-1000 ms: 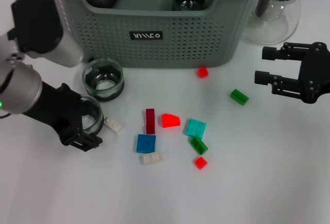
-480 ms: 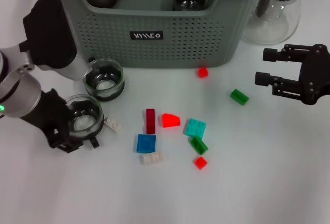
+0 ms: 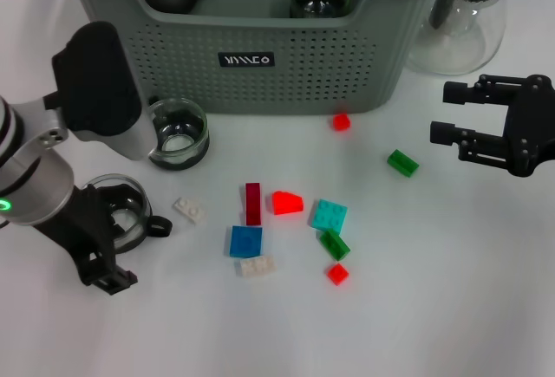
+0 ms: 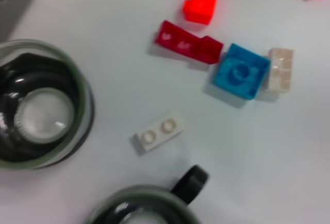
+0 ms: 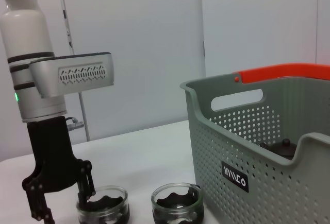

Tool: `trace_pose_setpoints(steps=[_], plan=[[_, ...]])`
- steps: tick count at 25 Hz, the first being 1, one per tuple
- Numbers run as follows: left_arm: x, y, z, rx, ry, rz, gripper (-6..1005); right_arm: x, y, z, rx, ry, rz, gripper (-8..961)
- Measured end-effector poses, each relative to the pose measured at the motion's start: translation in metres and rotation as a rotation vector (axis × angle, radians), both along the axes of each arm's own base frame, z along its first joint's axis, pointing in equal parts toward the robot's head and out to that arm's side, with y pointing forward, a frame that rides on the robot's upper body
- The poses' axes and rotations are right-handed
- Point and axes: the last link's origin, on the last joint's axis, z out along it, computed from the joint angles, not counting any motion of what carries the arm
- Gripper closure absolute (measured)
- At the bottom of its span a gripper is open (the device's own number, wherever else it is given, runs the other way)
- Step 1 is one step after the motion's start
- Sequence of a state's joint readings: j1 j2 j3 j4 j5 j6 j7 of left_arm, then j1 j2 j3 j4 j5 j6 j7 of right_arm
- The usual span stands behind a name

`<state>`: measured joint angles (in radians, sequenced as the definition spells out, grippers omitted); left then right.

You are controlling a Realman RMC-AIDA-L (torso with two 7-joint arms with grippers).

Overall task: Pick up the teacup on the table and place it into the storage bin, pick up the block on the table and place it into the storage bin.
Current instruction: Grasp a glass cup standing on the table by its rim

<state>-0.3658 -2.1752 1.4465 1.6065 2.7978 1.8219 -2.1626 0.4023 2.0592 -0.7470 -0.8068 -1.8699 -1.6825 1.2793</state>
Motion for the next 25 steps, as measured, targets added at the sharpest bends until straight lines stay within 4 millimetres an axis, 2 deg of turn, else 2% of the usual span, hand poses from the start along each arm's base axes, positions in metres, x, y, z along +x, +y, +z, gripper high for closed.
trace_pose_setpoints(steps=[9, 25], plan=[[0.003, 0.008, -0.007, 0.031, -0.001, -0.027, 402, -0.001, 0.001, 0.000, 0.001, -0.001, 0.005, 361], [0.005, 0.011, -0.006, 0.017, 0.033, -0.023, 747, -0.002, 0.002, 0.000, 0.003, -0.002, 0.005, 361]])
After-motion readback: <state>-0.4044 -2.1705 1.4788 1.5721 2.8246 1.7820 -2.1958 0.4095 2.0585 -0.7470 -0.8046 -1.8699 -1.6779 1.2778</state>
